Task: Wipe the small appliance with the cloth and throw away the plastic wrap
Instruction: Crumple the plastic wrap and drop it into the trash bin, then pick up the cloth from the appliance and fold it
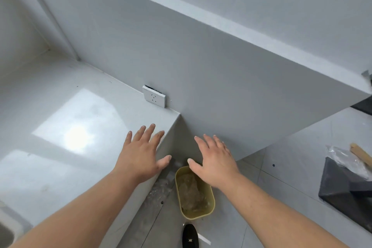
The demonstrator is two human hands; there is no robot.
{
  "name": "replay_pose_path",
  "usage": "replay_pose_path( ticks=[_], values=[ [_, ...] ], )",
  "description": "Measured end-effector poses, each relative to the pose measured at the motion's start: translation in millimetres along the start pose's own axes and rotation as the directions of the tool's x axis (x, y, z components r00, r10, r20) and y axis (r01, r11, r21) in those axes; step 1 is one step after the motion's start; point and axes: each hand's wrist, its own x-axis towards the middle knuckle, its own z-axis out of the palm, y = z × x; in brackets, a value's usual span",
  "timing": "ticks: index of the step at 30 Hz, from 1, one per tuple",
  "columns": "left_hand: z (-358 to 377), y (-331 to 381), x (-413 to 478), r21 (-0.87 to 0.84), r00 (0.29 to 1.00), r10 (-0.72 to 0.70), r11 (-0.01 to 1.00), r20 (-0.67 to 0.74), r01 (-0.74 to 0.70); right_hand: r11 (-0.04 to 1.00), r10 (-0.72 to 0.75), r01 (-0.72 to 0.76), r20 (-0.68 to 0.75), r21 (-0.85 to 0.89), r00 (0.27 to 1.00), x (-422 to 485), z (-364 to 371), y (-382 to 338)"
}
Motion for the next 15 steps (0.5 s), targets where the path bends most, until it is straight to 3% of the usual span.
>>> replay_pose_path(
  ticks=[9, 15],
  values=[
    [-78, 5, -34, -0.097, 0.986, -0.057, 0.994, -0.155, 0.042, 0.999, -0.043, 0.042, -0.114, -0.012, 0.993, -16, -72, -37],
    [-133, -5, -62, -0.066, 0.961, -0.067, 0.996, -0.268, 0.051, 0.995, -0.094, 0.087, -0.192, -0.045, 0.977, -36, -130, -73]
  ],
)
